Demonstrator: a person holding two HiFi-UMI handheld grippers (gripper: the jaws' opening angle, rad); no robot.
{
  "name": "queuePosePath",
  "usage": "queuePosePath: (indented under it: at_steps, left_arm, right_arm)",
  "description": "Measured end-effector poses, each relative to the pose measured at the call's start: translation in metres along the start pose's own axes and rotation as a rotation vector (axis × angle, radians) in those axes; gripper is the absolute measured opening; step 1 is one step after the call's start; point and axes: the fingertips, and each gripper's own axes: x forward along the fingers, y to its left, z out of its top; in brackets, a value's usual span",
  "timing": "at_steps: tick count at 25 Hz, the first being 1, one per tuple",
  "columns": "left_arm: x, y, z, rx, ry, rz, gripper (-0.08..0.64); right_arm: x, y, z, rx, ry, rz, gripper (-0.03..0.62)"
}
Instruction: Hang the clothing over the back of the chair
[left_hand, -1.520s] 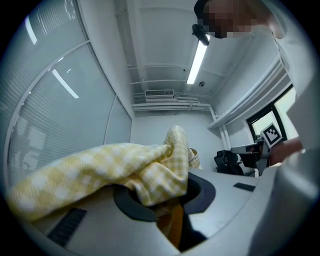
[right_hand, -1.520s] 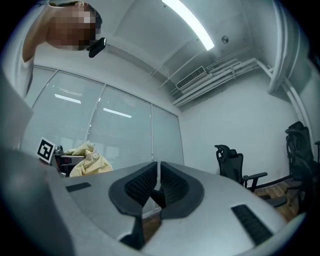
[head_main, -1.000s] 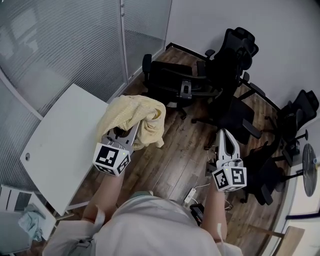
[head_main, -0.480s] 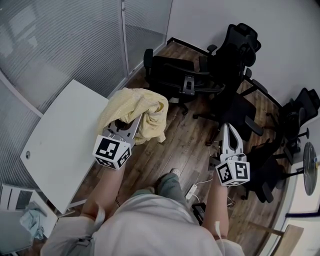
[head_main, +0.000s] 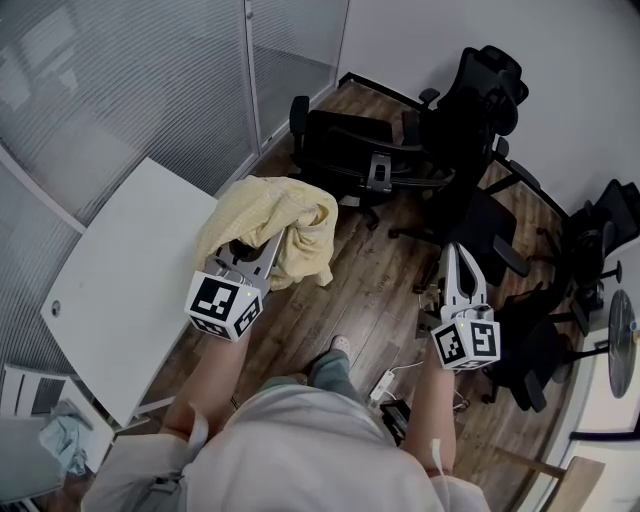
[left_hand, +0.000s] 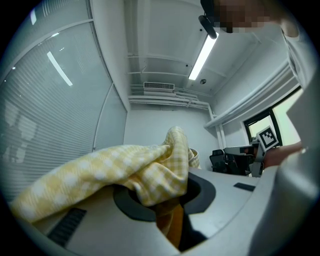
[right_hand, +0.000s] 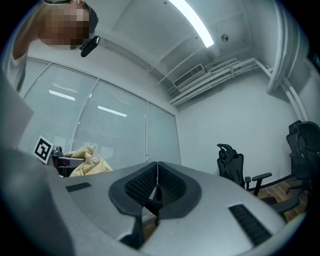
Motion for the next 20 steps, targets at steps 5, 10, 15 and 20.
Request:
queuePosePath:
  at_steps: [5,10,15,20]
  left_arm:
    - [0.008,0.006,-0.002,-0.001,-0.003,0.019,0.083]
    - [0.022,0.009,-0.005,0.003,0.003,0.026,0.083]
    - [0.037,0.015,-0.006,0.003,0.006,0.038,0.083]
    - [0.055,0.021,-0.009,-0.002,0.013,0.059,0.083]
  right_arm:
    - [0.008,-0.01,-0.002,0.01,0.001,0.0,0.021]
    - [0.02,-0.023,-0.004,0.029,-0.001,0.002,0.021]
    - [0.041,-0.032,-0.003,0.024,-0.001,0.019,0.021]
    - [0.065,-0.044,-0.004,0.032,-0.003,0.038,0.021]
